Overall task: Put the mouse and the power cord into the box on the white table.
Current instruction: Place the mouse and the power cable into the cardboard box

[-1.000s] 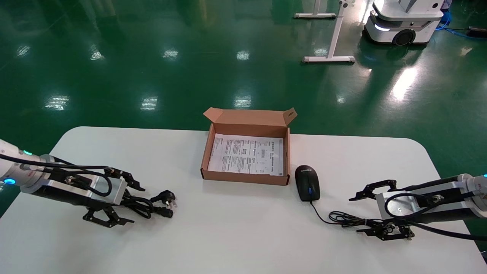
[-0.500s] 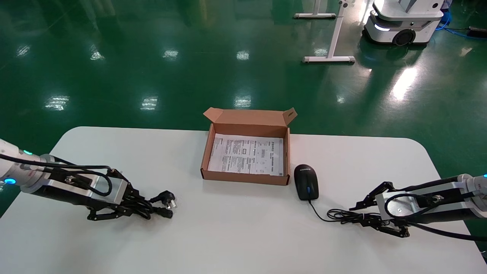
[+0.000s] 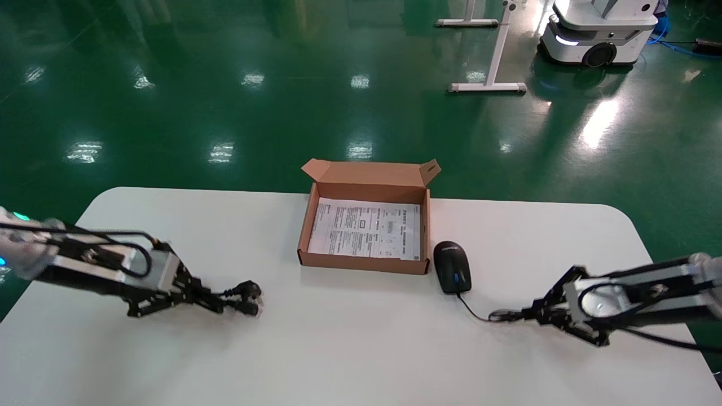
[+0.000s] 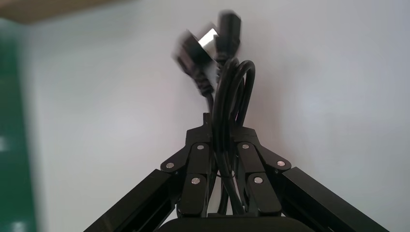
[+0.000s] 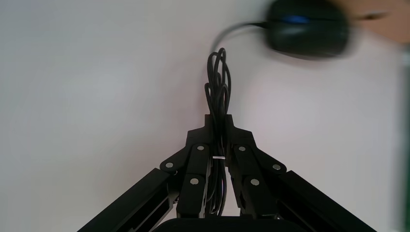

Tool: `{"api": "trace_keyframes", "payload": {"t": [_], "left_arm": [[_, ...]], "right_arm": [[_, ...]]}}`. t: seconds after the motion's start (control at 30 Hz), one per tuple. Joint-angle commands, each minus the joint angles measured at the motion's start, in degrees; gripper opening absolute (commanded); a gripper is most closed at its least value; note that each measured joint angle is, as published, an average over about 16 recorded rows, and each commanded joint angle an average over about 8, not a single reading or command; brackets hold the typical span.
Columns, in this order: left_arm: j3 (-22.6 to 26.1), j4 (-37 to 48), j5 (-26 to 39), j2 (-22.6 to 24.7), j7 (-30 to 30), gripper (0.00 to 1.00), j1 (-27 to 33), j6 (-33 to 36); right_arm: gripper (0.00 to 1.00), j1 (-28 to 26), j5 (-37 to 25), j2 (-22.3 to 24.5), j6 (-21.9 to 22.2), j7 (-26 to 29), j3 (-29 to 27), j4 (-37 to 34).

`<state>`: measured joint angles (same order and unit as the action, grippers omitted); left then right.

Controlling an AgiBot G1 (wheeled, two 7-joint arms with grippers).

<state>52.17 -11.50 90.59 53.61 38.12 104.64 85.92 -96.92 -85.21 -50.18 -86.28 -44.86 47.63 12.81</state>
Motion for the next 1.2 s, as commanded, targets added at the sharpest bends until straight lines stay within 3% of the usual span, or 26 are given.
{"api": "trace_keyframes", "payload": {"t": [0.03,0.23,0.43,0.83,1.2], "left_arm": [[-0.6,-0.1,-0.8,-1.0,-0.1,0.0,1.2,1.2],[-4.0,-1.3,-5.5,-3.4,-4.5,0.0,7.5,2.5],[-6.4,-3.2,-8.5,-2.5,-7.7,0.0,11.1,-0.1],[-8.6,0.1,-11.6,1.9,-5.3,0.0,11.0,-4.4],[-8.4,5.2,-11.1,3.1,-2.9,0.0,11.8,-5.9]], "right_arm": [[0.0,-0.7,0.5,0.8,-0.6,-0.1,-0.4,0.3],[0.0,-7.0,3.1,2.3,-1.6,3.0,-2.5,2.9],[0.0,-10.9,5.2,-1.4,1.4,5.2,-4.2,4.1],[0.0,-9.7,6.5,-14.2,10.0,3.1,-5.1,-1.7],[0.0,-7.3,6.1,-22.7,17.3,-1.0,-4.8,-7.7]]}}
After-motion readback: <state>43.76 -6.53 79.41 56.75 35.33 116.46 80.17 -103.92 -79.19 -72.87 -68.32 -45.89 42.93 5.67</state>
